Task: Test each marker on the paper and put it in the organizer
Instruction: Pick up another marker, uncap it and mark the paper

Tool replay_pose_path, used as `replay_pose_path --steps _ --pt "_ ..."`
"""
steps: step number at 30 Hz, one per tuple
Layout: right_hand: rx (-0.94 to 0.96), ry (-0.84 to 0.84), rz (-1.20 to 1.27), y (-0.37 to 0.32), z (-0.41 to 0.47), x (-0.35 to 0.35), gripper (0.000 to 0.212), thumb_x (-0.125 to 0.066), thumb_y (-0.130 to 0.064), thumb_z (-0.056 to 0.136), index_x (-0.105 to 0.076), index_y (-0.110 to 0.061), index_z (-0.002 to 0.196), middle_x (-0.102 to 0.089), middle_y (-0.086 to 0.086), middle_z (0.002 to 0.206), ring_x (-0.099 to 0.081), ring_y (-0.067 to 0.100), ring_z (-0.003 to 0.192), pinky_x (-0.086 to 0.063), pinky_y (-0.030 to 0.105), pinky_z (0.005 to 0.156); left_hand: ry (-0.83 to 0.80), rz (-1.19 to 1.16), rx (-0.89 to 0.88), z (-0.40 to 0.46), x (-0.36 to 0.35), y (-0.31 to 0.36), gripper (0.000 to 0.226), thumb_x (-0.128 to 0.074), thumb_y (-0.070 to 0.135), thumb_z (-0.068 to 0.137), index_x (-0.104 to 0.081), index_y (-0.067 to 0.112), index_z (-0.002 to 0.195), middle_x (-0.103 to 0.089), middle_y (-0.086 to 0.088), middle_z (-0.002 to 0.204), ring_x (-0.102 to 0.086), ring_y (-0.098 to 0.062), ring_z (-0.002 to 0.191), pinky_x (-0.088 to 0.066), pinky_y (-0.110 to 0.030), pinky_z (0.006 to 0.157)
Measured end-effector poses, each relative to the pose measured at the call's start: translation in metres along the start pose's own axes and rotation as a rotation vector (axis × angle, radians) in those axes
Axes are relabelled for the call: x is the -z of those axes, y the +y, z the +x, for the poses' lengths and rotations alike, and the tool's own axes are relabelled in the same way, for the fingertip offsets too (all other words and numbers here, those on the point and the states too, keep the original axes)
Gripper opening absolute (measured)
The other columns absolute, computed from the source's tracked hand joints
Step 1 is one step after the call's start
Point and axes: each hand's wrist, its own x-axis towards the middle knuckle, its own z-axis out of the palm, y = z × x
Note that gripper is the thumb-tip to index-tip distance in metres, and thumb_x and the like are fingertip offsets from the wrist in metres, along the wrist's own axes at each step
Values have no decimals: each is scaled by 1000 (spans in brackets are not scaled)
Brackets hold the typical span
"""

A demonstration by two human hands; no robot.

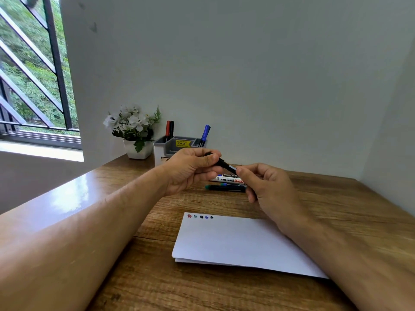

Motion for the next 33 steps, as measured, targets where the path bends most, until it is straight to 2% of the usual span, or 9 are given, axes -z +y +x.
replay_pose_path --steps 5,10,13,15,20,25,30,33 --pt "66 13 -141 0 -3 -1 18 -67 -44 92 -71 -27 92 -57 -4 44 -43 6 37 -35 20 40 37 -14 -32 2 -5 -3 35 -77 19 74 -72 3 105 -72 -23 108 -75 -19 85 -61 -23 64" --pt "34 80 -196 0 -4 -3 41 -68 -66 77 -63 -33 100 -66 -11 58 -53 -2 45 -38 15 45 176 -81 -216 2 -8 13 34 -72 14 79 -68 3 110 -76 -15 100 -74 -18 84 -59 -21 64" --pt "-8 133 -195 2 -3 -2 39 -67 -63 82 -58 -35 107 -70 1 73 -54 1 49 -40 25 50 315 -93 -387 1 -2 27 20 -63 6 91 -67 7 110 -74 -12 99 -73 -20 90 -59 -25 70" --pt "-31 129 -176 2 -3 -1 34 -67 -59 85 -59 -34 106 -70 2 78 -53 1 49 -38 27 52 384 -57 -501 -1 4 34 18 -60 5 94 -67 11 109 -72 -9 100 -72 -18 92 -59 -28 74" --pt "-14 61 -245 1 -5 -4 25 -65 -54 87 -67 -29 92 -66 -4 62 -49 -1 42 -36 24 48 528 93 -735 -5 22 47 23 -59 1 94 -68 15 109 -71 -6 102 -70 -13 95 -59 -30 81" --pt "-5 25 -310 -1 -9 -7 23 -64 -48 92 -68 -26 86 -67 -4 57 -52 -2 41 -34 11 42 744 389 -902 -4 50 58 32 -60 1 94 -69 24 113 -71 -4 104 -68 -13 99 -56 -28 88" --pt "-3 13 -327 -5 -11 -7 26 -62 -49 92 -69 -26 86 -68 12 64 -46 4 44 -36 21 46 828 552 -876 13 68 62 38 -63 7 92 -66 28 124 -69 14 100 -66 5 94 -52 -17 90" --pt "-4 -10 -304 -6 -12 -6 25 -62 -48 93 -68 -25 85 -62 7 57 -46 7 48 -35 21 45 826 649 -760 26 75 57 41 -64 13 92 -63 34 128 -65 21 103 -63 3 102 -49 -28 101"
